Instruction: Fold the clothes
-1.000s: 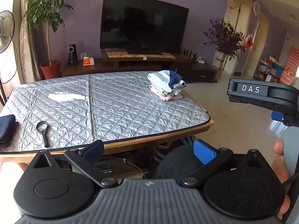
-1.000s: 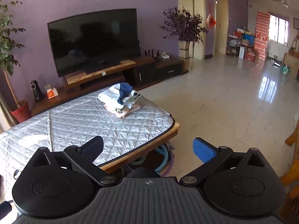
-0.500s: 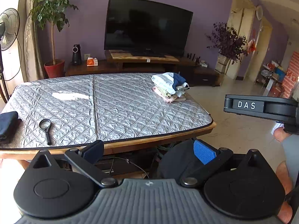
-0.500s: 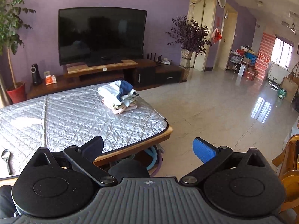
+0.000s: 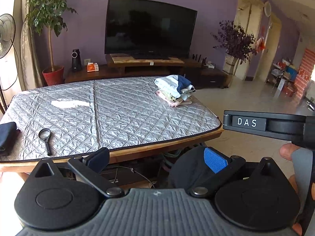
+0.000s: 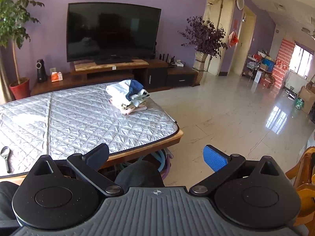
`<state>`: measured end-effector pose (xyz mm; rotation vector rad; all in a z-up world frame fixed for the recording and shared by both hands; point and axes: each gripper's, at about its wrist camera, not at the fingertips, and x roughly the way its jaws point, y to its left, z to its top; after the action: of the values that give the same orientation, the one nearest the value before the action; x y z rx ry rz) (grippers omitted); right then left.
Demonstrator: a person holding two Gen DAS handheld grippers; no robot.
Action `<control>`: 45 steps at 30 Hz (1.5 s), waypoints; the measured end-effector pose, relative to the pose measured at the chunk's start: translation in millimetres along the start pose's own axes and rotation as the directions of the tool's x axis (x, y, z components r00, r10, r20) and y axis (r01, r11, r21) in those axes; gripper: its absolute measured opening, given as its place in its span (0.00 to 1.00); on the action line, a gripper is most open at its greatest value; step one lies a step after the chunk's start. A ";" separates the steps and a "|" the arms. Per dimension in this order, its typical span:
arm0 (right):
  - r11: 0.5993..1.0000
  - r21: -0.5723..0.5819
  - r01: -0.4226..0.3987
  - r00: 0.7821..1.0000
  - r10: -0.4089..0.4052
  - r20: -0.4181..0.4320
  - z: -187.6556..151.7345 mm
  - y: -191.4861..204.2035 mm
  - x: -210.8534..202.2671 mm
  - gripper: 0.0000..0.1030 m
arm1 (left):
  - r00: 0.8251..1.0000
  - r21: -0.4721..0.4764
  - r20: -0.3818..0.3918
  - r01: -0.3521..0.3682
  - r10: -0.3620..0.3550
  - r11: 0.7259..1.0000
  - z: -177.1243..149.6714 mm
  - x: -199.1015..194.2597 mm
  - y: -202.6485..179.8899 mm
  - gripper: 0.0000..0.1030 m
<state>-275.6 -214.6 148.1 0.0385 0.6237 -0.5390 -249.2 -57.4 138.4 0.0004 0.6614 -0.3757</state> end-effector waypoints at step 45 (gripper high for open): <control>0.996 -0.021 -0.082 0.996 0.081 -0.046 -16.2 -2.4 -17.0 1.00 | 1.000 0.031 -0.020 0.020 -0.019 0.999 -4.3 -1.5 -8.0 0.99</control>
<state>-297.1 -205.5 144.9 0.0541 0.6692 -0.4526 -255.5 -63.9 136.9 0.0270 0.6759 -0.4051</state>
